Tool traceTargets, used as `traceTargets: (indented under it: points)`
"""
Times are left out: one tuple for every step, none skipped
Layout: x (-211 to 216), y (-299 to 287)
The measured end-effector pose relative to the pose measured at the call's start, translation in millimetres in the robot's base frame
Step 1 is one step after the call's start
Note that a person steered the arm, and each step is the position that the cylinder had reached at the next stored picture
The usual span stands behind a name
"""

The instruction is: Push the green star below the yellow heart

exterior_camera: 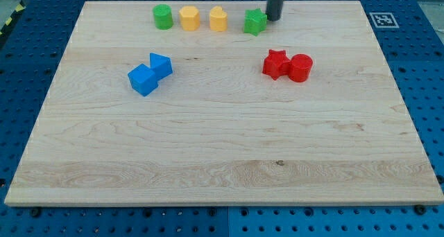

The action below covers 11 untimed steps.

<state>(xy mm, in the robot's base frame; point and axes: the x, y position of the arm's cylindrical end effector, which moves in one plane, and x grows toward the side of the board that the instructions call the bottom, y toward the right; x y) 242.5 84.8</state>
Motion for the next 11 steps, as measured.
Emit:
traceTargets:
  points:
    - [0.0,-16.5]
    - [0.1,-17.6]
    - [6.7,-17.6]
    - [19.3,-18.0]
    - [27.4,-19.1]
    - [29.1,-22.5]
    - [43.8,-29.0]
    - [56.6,-41.0]
    - [60.2,-48.3]
    - [74.0,-52.1]
    - [99.3,-61.6]
